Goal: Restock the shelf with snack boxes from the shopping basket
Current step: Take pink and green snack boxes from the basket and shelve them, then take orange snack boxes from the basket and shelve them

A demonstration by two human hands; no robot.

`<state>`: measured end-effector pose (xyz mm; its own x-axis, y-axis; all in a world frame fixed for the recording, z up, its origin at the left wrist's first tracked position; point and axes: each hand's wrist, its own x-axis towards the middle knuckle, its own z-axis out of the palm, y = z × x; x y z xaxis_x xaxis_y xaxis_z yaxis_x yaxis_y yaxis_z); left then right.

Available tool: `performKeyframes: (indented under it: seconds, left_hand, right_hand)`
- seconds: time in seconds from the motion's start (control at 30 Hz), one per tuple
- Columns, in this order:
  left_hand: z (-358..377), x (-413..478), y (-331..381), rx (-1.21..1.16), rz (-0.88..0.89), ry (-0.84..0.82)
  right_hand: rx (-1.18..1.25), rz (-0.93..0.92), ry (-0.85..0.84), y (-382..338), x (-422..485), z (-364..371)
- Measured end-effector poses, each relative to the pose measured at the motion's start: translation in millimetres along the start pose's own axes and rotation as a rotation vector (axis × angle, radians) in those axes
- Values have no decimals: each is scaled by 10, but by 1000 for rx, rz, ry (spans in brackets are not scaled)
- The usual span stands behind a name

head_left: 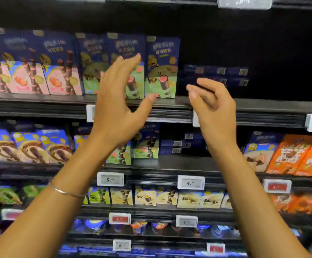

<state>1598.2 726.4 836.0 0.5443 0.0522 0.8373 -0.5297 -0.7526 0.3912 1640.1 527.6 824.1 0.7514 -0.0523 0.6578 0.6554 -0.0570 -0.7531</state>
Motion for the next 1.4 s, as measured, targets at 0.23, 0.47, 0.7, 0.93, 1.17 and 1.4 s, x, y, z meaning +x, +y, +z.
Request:
performKeyframes:
  seconds: [0.23,0.47,0.7,0.93,1.17,1.4]
  left_hand:
    - [732,-2170,223,-239,-270,-134]
    - [1359,-4177,63,-502,-1202,-360]
    - [1846,-5577,-80,-457,-1532,-481]
    - [2857,-6693,-205,-500,-1656,-483]
    - [4341,-8198,-656,-609,-1561,-533]
    - [5108,-8907,-942,-647,-1531,-428]
  right_hand:
    - [205,284,-79,748,-1328,-722]
    - [18,982,-130,1792,-3010,-1375]
    - [-169,1328,-72,2712,-4354,-1754]
    - [-347,1372,-143,4276,-5371,-2311]
    - [-780,1210,-195,6385,-6459,-2899]
    - [-872,947,-144,7235,-7073,-3033]
